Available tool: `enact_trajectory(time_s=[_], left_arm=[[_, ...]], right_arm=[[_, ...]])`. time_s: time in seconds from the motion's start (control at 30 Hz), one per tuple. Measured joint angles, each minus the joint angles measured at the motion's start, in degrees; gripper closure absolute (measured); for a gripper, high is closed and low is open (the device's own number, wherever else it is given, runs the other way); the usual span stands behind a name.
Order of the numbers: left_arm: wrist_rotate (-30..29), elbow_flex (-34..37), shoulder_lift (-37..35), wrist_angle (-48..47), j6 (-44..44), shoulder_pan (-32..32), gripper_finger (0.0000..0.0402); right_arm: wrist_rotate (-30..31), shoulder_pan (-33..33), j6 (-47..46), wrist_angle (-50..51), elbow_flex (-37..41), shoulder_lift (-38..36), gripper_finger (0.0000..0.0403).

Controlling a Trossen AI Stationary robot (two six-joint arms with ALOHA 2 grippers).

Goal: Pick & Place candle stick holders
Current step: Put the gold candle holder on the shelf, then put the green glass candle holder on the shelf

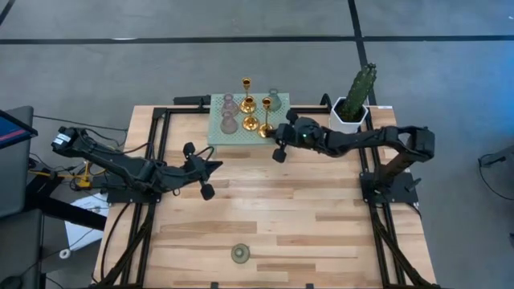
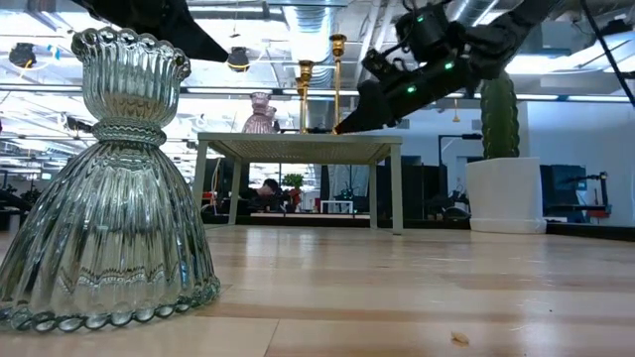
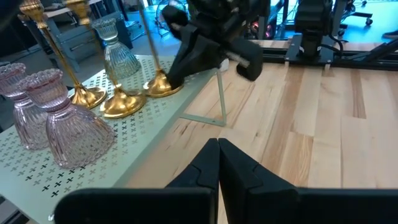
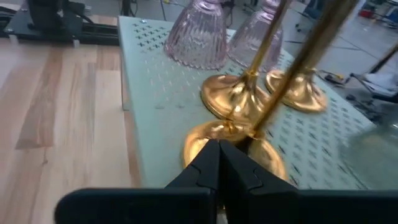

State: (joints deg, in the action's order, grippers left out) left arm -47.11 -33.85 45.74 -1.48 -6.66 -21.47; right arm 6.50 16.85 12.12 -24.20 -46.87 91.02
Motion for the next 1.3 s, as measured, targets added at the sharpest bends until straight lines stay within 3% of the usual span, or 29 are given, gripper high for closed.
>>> enact_trajectory(time_s=[0.2,0.33,0.57,0.83,1.07,1.3], left_arm=[[0.0,0.0,0.0,0.1,0.0,0.0,0.0398],[0.0,0.0,0.0,0.1,0.0,0.0,0.0399],[0.0,0.0,0.0,0.1,0.2,0.0,0.0398],[0.1,0.0,0.1,0.1,0.2,0.0,0.0397],[1.1,0.0,0.2,0.2,0.4,0.0,0.0398],[2.1,0.0,0.2,0.2,0.4,0.0,0.0399]], right_arm=[[-0.5,0.0,0.5,-0.1,-6.1,6.9,0.0403],[-0.2,-0.6,0.5,7.7,-10.1,6.9,0.0403],[1.2,-3.4,0.5,21.2,-10.9,-1.1,0.0403],[5.3,-8.9,3.3,22.8,-10.1,-10.0,0.0403],[5.9,-14.4,0.5,32.0,-9.9,-16.7,0.0403],[7.5,-21.6,-0.1,27.7,-3.4,-24.4,0.0403]])
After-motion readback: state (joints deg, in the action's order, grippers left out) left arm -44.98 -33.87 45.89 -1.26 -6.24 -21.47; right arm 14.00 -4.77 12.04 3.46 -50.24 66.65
